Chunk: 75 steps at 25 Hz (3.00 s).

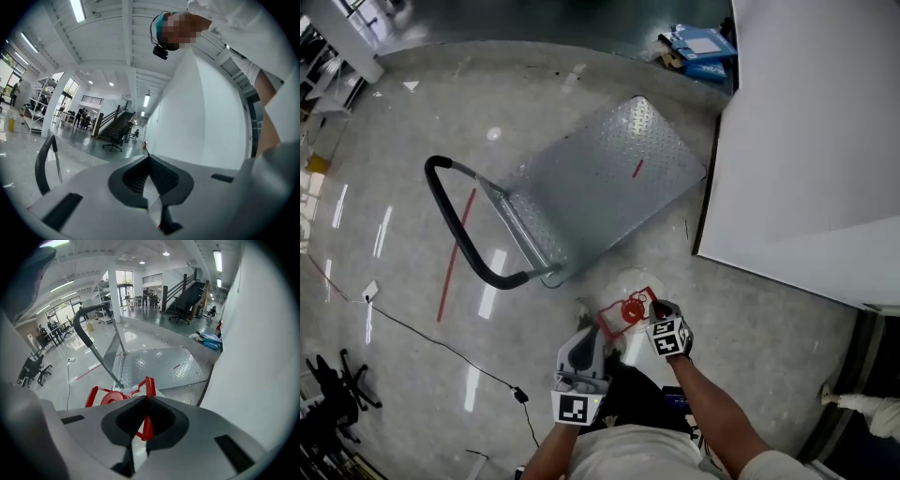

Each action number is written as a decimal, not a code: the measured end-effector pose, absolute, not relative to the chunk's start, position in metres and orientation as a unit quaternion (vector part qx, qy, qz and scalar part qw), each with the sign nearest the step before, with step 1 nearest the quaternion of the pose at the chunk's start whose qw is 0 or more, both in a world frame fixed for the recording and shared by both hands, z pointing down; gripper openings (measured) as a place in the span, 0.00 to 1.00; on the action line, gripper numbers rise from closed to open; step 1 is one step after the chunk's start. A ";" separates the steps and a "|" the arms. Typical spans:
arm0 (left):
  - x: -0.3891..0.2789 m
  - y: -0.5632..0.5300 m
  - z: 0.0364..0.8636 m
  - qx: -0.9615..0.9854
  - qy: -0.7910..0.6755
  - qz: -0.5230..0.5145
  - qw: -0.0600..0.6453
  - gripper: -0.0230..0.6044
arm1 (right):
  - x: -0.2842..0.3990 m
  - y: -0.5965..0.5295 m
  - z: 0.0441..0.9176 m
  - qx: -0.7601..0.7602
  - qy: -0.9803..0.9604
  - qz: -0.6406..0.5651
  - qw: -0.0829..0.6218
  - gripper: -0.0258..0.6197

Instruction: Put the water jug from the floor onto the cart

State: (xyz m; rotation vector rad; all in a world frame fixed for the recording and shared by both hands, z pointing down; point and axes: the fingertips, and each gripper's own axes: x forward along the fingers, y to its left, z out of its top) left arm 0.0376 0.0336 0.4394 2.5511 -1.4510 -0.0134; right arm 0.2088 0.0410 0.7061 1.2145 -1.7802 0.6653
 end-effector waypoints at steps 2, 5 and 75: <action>0.036 0.016 0.437 0.868 -0.485 -0.012 0.107 0.04 | 0.204 0.027 0.698 0.484 -0.713 0.263 0.435 0.08; 0.031 -0.013 0.436 0.873 -0.474 -0.017 0.116 0.04 | 0.193 -0.001 0.685 0.479 -0.714 0.258 0.440 0.08; 0.068 -0.251 0.460 0.822 -0.561 0.028 0.093 0.04 | 0.253 -0.437 0.663 0.517 -0.810 0.161 0.227 0.09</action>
